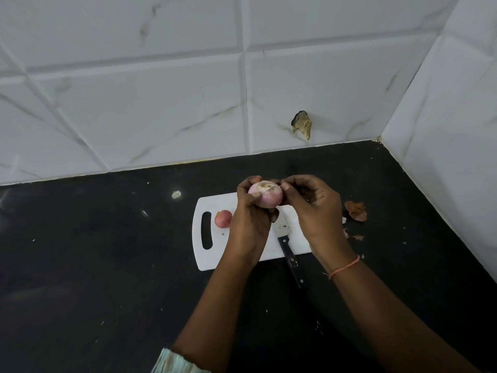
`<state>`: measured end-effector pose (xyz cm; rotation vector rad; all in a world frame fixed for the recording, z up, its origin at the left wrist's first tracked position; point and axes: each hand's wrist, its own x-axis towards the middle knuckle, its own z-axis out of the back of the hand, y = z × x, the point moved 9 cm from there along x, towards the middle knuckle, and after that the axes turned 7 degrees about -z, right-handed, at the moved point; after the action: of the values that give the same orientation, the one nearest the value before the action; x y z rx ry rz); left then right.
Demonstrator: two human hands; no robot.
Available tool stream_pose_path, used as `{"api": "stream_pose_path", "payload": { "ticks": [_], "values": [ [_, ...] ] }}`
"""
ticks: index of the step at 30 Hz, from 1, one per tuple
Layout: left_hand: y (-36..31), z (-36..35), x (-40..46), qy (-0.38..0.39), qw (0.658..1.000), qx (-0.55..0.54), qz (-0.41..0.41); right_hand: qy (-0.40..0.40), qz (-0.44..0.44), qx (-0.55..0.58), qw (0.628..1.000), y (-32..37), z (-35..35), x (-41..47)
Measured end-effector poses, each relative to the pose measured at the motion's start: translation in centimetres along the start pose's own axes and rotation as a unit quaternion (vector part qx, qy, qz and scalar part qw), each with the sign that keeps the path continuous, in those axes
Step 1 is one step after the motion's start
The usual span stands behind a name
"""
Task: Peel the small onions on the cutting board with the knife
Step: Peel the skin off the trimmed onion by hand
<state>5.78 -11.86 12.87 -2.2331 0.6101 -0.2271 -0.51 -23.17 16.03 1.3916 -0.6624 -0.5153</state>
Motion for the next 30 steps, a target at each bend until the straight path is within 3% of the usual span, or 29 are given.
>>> {"api": "stream_pose_path", "payload": {
  "ticks": [4, 8, 11, 14, 21, 26, 30],
  "values": [
    [0.0, -0.3, 0.1, -0.002, 0.997, -0.071, 0.035, 0.043, -0.016, 0.076, 0.996, 0.3, -0.1, 0.0],
    [0.2, -0.2, 0.3, -0.020, 0.995, -0.052, 0.078, 0.110, 0.030, -0.027, 0.993, 0.9, -1.3, -0.3],
    [0.8, 0.0, 0.2, -0.025, 0.992, -0.005, 0.121, 0.079, 0.072, -0.066, 0.992, 1.4, -1.0, -0.4],
    [1.2, 0.2, 0.1, -0.022, 0.987, 0.044, 0.151, 0.071, 0.061, -0.040, 0.995, 1.5, -1.0, -0.6],
    [0.7, 1.1, 0.3, -0.053, 0.983, 0.104, 0.139, 0.054, 0.026, -0.043, 0.997, 0.6, -0.9, -0.4],
    [1.0, -0.1, -0.3, 0.014, 0.980, 0.092, 0.175, 0.020, 0.020, -0.013, 1.000, 0.6, -0.2, 0.0],
    [0.8, 0.1, -0.2, -0.005, 0.984, 0.103, 0.147, 0.080, 0.028, -0.006, 0.996, 0.8, -0.9, -0.2]
  ]
}}
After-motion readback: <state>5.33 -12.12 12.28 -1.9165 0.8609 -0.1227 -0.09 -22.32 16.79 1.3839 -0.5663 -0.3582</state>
